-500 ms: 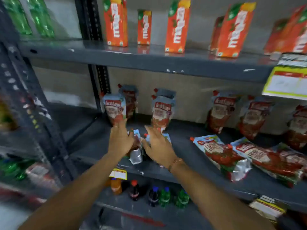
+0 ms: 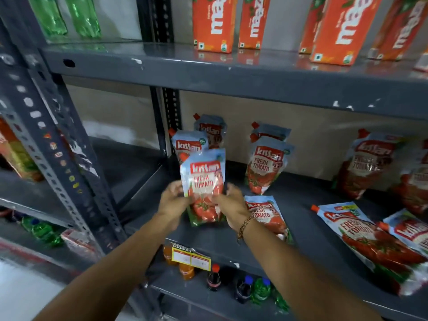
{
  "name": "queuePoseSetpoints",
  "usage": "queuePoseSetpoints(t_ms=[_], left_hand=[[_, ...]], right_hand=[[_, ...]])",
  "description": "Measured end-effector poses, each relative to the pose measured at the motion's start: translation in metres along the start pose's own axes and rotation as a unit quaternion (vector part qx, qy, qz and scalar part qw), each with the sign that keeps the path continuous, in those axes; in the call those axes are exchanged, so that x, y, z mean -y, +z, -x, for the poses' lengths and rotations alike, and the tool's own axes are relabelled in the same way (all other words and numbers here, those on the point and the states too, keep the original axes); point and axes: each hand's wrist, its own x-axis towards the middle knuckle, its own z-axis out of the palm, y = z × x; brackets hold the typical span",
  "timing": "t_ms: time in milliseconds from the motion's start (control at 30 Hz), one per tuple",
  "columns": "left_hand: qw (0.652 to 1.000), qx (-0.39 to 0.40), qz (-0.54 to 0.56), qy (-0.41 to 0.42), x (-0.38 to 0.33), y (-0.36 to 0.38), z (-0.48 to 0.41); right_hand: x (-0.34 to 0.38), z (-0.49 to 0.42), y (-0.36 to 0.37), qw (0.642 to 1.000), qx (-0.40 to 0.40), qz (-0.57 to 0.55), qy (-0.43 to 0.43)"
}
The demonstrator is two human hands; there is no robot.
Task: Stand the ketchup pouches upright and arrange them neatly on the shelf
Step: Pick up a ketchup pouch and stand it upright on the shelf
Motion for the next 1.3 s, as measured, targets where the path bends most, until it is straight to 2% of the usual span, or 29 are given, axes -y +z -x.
queuePoseSetpoints(t_ms=[67,133,267,367,433,533,567,633,700,800,867,933,1000,1067,1133,1200,1300], left_hand=[[0.994,-0.003,-0.016,0.104,-0.014,-0.01,-0.006],[0.991,0.007,-0.026,0.134,-0.015,-0.021,-0.015],[0.988,-0.01,-0.135,0.076,0.011,-0.027,-0.017],[0.972,-0.09,-0.213,0.049,0.025,-0.021,-0.01],[0.965,-0.111,-0.235,0.019,0.025,-0.008,-0.001],[0.983,-0.026,-0.169,-0.061,0.024,0.026,0.013],[0.985,0.019,-0.127,-0.113,0.021,0.04,0.017],[0.963,0.123,-0.075,-0.227,0.015,0.063,0.023],[0.925,0.22,-0.08,-0.3,0.012,0.082,0.026],[0.903,0.266,-0.058,-0.331,0.015,0.1,0.03],[0.918,0.256,-0.034,-0.301,0.015,0.107,0.033],[0.954,0.227,-0.039,-0.191,0.012,0.108,0.027],[0.978,0.193,-0.072,-0.04,0.003,0.107,0.019],[0.982,0.166,-0.081,0.044,-0.002,0.107,0.012],[0.985,0.132,-0.099,0.058,0.001,0.11,0.009],[0.985,0.082,-0.146,0.03,0.013,0.117,0.014],[0.991,-0.035,-0.084,-0.101,0.032,0.133,0.033]], right_hand=[[0.008,-0.003,0.006,0.996,0.0,-0.007,-0.085],[0.006,-0.008,0.015,0.992,-0.007,0.03,-0.125],[-0.011,-0.008,0.023,0.992,0.029,0.109,-0.055],[-0.011,-0.01,0.015,0.988,0.04,0.145,-0.044],[-0.009,-0.012,0.004,0.979,0.04,0.199,-0.036],[-0.006,-0.015,-0.017,0.952,-0.048,0.301,-0.012],[-0.006,-0.014,-0.027,0.933,-0.092,0.348,0.015],[-0.009,-0.012,-0.05,0.903,-0.139,0.389,0.12],[-0.015,-0.009,-0.072,0.909,-0.132,0.337,0.205],[-0.017,-0.001,-0.094,0.933,-0.128,0.275,0.196],[-0.016,0.005,-0.098,0.951,-0.17,0.222,0.129],[-0.014,0.012,-0.098,0.965,-0.214,0.152,0.008],[-0.01,0.018,-0.097,0.956,-0.249,0.104,-0.115],[-0.009,0.021,-0.096,0.938,-0.268,0.103,-0.193],[-0.015,0.02,-0.095,0.943,-0.243,0.102,-0.202],[-0.027,0.018,-0.098,0.961,-0.197,0.128,-0.146],[-0.04,0.018,-0.109,0.97,-0.139,0.174,-0.103]])
